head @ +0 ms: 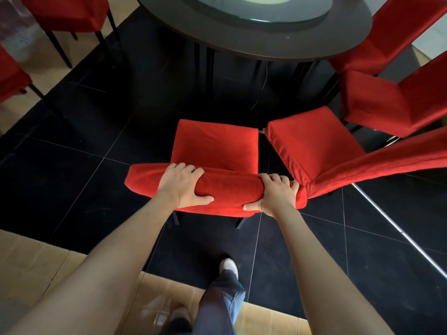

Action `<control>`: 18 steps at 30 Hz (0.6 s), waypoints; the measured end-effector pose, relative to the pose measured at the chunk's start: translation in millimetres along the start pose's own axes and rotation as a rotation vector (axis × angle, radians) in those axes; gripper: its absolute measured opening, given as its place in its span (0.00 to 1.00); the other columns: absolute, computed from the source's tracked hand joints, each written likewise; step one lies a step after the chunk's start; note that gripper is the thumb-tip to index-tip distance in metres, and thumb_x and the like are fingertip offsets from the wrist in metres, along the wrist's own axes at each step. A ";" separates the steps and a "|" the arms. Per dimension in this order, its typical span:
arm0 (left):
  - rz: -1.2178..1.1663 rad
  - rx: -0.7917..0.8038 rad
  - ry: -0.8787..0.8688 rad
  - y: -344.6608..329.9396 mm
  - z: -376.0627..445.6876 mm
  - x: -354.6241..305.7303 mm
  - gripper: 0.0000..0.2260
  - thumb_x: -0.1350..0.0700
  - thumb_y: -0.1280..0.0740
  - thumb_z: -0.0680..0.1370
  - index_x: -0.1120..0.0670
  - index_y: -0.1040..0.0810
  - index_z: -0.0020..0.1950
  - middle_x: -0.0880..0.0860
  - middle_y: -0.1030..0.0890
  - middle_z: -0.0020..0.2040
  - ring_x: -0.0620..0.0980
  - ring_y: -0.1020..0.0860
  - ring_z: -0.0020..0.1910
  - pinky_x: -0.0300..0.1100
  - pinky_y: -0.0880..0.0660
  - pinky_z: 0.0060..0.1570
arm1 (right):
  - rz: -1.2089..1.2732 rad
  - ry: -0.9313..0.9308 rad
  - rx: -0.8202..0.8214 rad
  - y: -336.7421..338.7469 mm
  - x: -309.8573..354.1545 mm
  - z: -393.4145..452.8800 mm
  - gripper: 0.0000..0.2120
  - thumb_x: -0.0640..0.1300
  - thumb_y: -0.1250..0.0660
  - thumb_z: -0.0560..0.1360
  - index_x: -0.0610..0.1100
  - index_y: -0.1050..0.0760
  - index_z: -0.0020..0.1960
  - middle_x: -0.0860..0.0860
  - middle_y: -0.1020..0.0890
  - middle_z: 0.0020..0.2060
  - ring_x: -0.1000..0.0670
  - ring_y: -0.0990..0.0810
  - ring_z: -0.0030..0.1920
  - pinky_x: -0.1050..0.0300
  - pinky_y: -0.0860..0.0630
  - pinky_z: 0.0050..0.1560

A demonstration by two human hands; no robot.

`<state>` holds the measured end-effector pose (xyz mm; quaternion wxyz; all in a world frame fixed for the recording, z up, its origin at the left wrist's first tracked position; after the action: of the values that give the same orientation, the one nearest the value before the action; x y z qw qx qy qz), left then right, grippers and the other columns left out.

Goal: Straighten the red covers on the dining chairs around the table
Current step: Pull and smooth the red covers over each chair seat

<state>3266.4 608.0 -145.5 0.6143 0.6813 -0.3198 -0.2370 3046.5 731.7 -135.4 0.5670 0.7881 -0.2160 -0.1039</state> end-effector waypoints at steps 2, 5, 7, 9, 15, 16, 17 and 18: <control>-0.001 0.003 0.004 1.4 9.4 3.2 0.47 0.21 0.57 0.61 0.49 0.30 0.69 0.49 0.22 0.61 0.52 0.25 0.57 0.48 0.31 0.60 | -0.004 -0.002 -0.002 2.8 0.0 9.6 0.52 0.76 0.30 0.54 0.56 0.38 0.72 0.51 0.30 0.67 0.43 0.36 0.69 0.35 0.47 0.71; -0.003 0.008 0.011 3.7 24.7 8.9 0.47 0.21 0.57 0.61 0.48 0.30 0.69 0.49 0.23 0.61 0.52 0.25 0.58 0.48 0.31 0.60 | 0.003 -0.007 -0.008 8.0 0.0 25.4 0.52 0.76 0.30 0.53 0.56 0.38 0.72 0.51 0.30 0.67 0.43 0.36 0.69 0.35 0.48 0.71; -0.001 0.006 0.015 4.8 35.8 11.9 0.47 0.21 0.57 0.61 0.48 0.31 0.69 0.48 0.23 0.61 0.52 0.25 0.58 0.48 0.31 0.60 | 0.015 -0.004 -0.014 12.3 -0.2 36.1 0.52 0.76 0.30 0.53 0.56 0.37 0.72 0.51 0.30 0.67 0.43 0.36 0.69 0.35 0.48 0.72; -0.001 0.012 0.017 6.1 47.0 14.5 0.47 0.21 0.58 0.61 0.48 0.31 0.69 0.48 0.23 0.61 0.52 0.25 0.57 0.48 0.32 0.60 | 0.018 -0.005 -0.010 17.0 -0.9 46.5 0.52 0.76 0.30 0.53 0.56 0.38 0.72 0.51 0.30 0.67 0.43 0.37 0.70 0.35 0.49 0.72; 0.004 0.004 0.021 10.6 80.3 27.5 0.47 0.22 0.57 0.61 0.48 0.30 0.69 0.48 0.22 0.60 0.51 0.25 0.56 0.47 0.32 0.59 | 0.012 -0.009 -0.008 30.1 0.6 78.6 0.51 0.76 0.30 0.54 0.56 0.38 0.72 0.50 0.30 0.68 0.43 0.37 0.70 0.35 0.49 0.71; 0.004 0.001 0.020 11.0 84.5 29.0 0.47 0.22 0.57 0.61 0.48 0.30 0.69 0.48 0.22 0.60 0.51 0.25 0.56 0.48 0.32 0.59 | 0.009 -0.009 -0.008 31.9 0.9 82.8 0.51 0.76 0.30 0.54 0.56 0.38 0.72 0.50 0.30 0.68 0.43 0.37 0.71 0.35 0.49 0.71; 0.004 0.001 0.022 11.9 91.2 31.5 0.48 0.22 0.58 0.61 0.48 0.30 0.69 0.48 0.22 0.60 0.51 0.25 0.56 0.48 0.32 0.59 | 0.006 -0.009 -0.007 34.6 1.1 89.6 0.52 0.76 0.30 0.55 0.56 0.38 0.72 0.50 0.30 0.68 0.42 0.37 0.71 0.35 0.49 0.71; 0.002 0.002 0.023 12.6 95.6 33.2 0.48 0.22 0.58 0.60 0.48 0.30 0.69 0.48 0.23 0.60 0.51 0.25 0.56 0.48 0.32 0.59 | 0.007 -0.011 -0.004 36.6 1.2 93.7 0.52 0.76 0.30 0.55 0.56 0.38 0.72 0.50 0.31 0.68 0.43 0.37 0.71 0.35 0.49 0.71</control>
<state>3218.8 517.9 -143.4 0.6173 0.6843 -0.3140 -0.2281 3001.1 641.9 -132.4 0.5678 0.7855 -0.2215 -0.1068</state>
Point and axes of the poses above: each hand's wrist, its own z-axis towards the middle knuckle, its own y-axis out of the back of the hand, x = y × z, the point moved 3 cm from there along z, towards the middle knuckle
